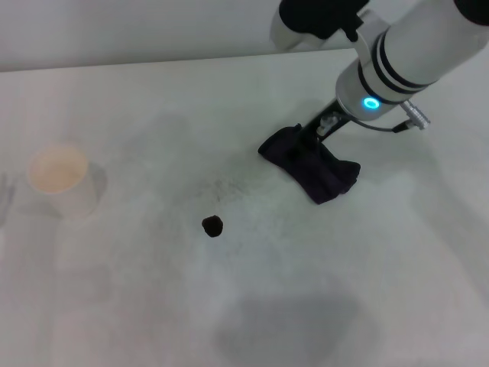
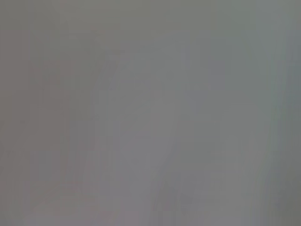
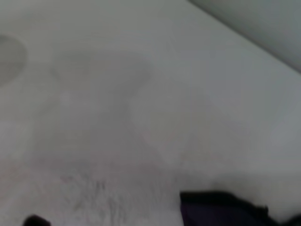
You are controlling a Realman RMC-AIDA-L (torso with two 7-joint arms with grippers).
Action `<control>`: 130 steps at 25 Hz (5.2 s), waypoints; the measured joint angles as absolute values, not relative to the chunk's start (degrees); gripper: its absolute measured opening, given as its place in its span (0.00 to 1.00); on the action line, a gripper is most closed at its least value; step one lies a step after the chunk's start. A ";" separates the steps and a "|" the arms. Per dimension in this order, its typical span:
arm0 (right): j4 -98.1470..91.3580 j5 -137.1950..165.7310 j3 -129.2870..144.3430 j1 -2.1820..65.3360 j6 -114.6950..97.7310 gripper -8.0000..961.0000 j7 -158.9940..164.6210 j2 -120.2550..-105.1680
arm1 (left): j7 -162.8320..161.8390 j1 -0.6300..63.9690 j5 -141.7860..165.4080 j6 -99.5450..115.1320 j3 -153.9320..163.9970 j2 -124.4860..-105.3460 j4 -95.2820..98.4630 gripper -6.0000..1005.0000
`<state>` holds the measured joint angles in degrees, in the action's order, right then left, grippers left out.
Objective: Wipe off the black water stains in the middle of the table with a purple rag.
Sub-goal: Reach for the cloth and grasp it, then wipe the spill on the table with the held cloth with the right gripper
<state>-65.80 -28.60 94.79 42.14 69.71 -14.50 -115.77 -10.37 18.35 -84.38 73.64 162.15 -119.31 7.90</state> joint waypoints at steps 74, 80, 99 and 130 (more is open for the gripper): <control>-59.27 -51.02 101.09 47.46 66.81 0.09 -27.05 -116.11 | -10.37 19.26 -84.03 71.09 162.25 -119.09 7.38 0.87; -56.09 -55.41 109.79 48.42 61.12 0.09 -27.64 -116.19 | -10.37 19.90 -83.92 71.18 162.25 -119.02 7.38 0.87; -48.70 -46.51 111.06 48.87 49.67 0.09 -24.83 -116.00 | -9.93 21.64 -83.75 70.78 162.60 -119.20 7.29 0.87; -34.18 -63.95 107.60 50.67 43.81 0.09 -36.67 -115.76 | -10.37 21.38 -83.76 71.55 162.41 -119.00 7.28 0.87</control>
